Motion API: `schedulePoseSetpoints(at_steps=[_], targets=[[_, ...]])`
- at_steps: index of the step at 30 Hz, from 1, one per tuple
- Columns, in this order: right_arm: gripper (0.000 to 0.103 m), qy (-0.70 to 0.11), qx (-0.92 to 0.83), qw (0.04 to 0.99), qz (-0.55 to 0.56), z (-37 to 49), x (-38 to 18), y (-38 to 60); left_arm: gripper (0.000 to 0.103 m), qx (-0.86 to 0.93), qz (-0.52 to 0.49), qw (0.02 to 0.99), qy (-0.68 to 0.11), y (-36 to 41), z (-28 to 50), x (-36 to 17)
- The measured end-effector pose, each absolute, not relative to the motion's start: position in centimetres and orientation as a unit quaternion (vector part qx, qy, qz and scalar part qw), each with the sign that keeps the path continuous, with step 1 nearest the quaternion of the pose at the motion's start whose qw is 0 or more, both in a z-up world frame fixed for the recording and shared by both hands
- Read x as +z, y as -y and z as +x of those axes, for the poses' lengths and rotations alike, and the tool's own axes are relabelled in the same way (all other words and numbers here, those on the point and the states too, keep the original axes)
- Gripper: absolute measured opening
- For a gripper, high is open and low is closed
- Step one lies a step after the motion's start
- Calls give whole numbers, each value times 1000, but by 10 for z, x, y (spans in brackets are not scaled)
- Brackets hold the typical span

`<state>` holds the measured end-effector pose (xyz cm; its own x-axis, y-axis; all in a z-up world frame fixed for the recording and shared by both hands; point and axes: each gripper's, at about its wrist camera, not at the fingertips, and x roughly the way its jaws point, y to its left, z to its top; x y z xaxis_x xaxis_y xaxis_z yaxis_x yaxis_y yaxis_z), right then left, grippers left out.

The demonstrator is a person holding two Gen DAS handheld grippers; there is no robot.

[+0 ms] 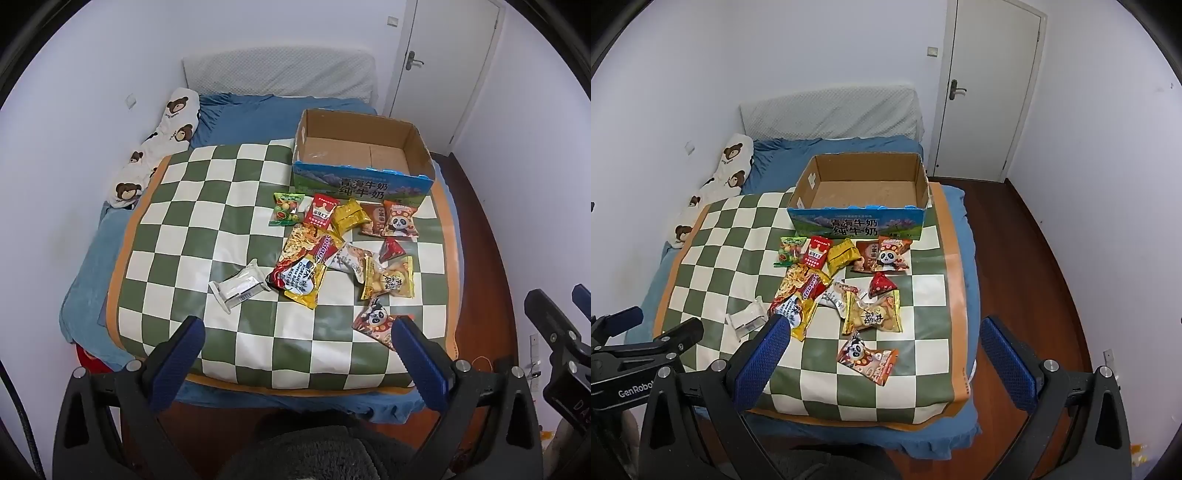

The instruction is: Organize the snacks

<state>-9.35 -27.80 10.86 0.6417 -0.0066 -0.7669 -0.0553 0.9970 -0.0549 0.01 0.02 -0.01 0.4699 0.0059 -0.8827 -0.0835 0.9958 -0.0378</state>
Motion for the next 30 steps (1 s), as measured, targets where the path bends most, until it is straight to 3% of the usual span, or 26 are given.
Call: schedulePoseSetpoints(at_steps=[30], targets=[[103, -435, 13, 900, -33, -97, 104, 278, 103, 26, -27, 857, -514, 1, -4, 4]])
